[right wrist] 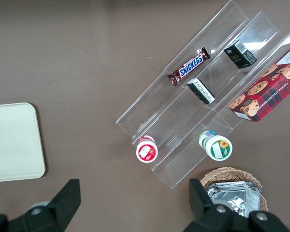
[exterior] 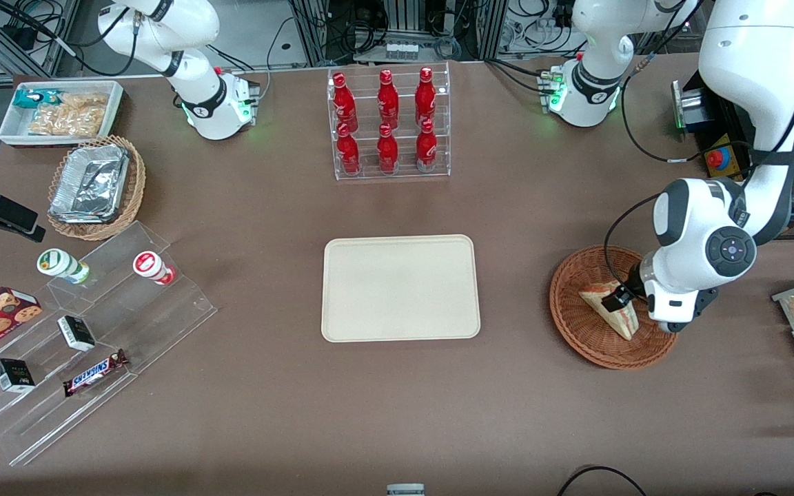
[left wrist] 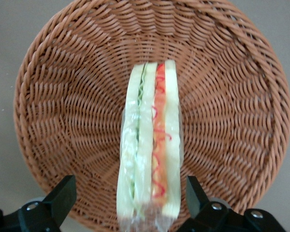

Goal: Place sandwich from basket to tray
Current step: 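Lower the left gripper over the wrapped sandwich and close on it, then lift the sandwich and carry it over the cream tray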

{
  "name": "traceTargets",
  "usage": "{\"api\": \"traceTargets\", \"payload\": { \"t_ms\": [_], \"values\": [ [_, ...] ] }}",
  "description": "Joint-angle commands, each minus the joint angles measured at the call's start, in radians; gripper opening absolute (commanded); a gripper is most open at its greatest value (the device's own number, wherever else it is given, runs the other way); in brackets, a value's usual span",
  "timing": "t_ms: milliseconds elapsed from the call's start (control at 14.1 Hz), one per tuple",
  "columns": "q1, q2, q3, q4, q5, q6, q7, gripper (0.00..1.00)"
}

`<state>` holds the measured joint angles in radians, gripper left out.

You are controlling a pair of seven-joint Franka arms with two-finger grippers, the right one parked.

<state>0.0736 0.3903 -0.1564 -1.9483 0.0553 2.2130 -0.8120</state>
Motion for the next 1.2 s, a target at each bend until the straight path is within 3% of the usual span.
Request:
{"api": "traceTargets", "payload": {
  "t_ms": [0, 283, 354, 496, 637, 920, 1133],
  "values": [
    [-0.02, 0.033, 0.005, 0.005, -0.009, 0.049, -0.073, 1.0],
    [-0.034, 0.058, 0.005, 0.003, -0.009, 0.062, -0.114, 1.0],
    [-0.034, 0.064, 0.005, 0.005, -0.009, 0.062, -0.114, 0.96],
    [-0.034, 0.065, 0.005, 0.005, -0.009, 0.062, -0.114, 0.49],
    [-0.034, 0.059, 0.005, 0.009, -0.005, 0.059, -0.107, 0.2],
    [-0.047, 0.029, 0.0, 0.023, 0.005, 0.051, -0.026, 0.11],
    [-0.063, -0.024, -0.006, 0.035, 0.0, 0.028, 0.046, 0.11]
  ]
}}
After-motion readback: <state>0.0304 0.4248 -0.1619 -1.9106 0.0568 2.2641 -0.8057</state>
